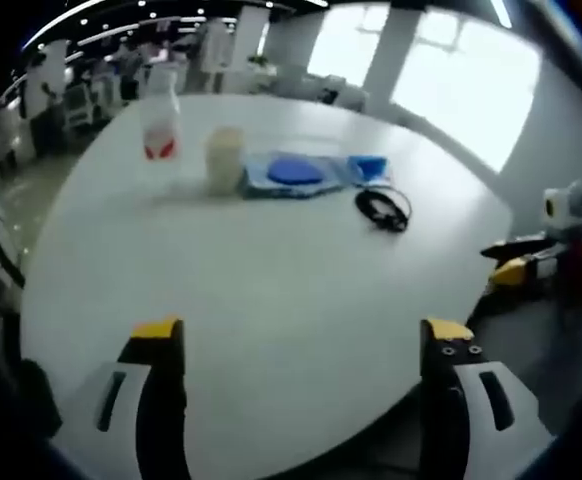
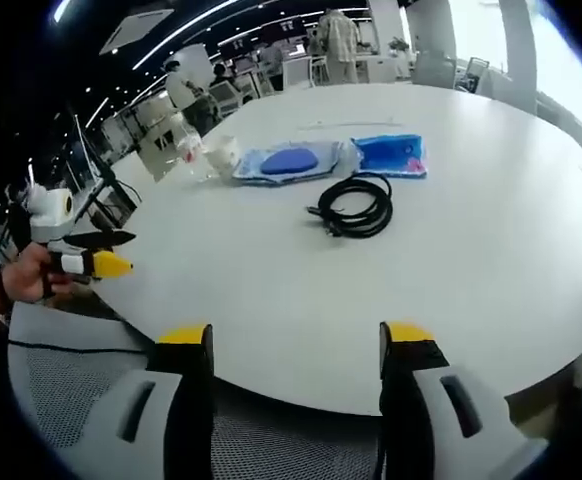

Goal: Arrange the tabletop items into an orderly group along one side of the table until the central work area is clear of visible clutter.

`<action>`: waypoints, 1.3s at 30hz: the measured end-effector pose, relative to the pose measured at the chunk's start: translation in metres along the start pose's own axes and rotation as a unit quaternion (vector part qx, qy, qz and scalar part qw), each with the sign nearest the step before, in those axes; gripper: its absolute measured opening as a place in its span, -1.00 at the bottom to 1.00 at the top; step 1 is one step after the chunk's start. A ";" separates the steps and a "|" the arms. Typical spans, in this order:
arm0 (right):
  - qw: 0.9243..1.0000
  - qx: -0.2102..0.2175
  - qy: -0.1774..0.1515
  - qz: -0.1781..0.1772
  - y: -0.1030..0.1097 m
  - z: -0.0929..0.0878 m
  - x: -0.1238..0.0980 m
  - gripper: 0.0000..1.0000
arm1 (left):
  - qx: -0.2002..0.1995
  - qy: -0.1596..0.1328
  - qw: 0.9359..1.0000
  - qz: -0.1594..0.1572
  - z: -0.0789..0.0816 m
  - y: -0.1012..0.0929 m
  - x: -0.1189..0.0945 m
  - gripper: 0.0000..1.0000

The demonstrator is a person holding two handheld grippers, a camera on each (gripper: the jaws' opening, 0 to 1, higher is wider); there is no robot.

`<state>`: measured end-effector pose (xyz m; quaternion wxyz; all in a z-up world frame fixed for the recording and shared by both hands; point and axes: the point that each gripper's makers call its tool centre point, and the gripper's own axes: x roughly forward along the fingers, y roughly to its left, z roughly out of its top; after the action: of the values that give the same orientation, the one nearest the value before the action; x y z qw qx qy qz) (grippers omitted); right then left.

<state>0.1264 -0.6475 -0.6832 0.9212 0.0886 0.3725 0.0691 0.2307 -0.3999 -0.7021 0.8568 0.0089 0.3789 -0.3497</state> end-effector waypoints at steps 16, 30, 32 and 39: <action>0.999 0.001 -0.036 -0.011 -0.006 0.014 -0.007 0.33 | -0.028 -0.021 0.999 0.035 0.011 0.033 -0.004 0.89; 1.000 0.007 -0.030 -0.008 -0.005 0.012 -0.007 0.32 | -0.049 -0.069 0.990 0.114 0.073 0.107 0.009 0.87; 0.999 0.008 -0.032 -0.008 -0.005 0.013 -0.008 0.32 | -0.052 -0.070 0.989 0.122 0.079 0.115 0.012 0.86; 0.999 0.008 -0.044 -0.014 -0.008 0.018 -0.010 0.31 | -0.049 -0.075 0.986 0.141 0.107 0.143 0.032 0.82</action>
<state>0.1322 -0.6590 -0.6658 0.9369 0.0939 0.3331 0.0493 0.4009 -0.3409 -0.6818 0.9228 -0.0061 0.3255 -0.2062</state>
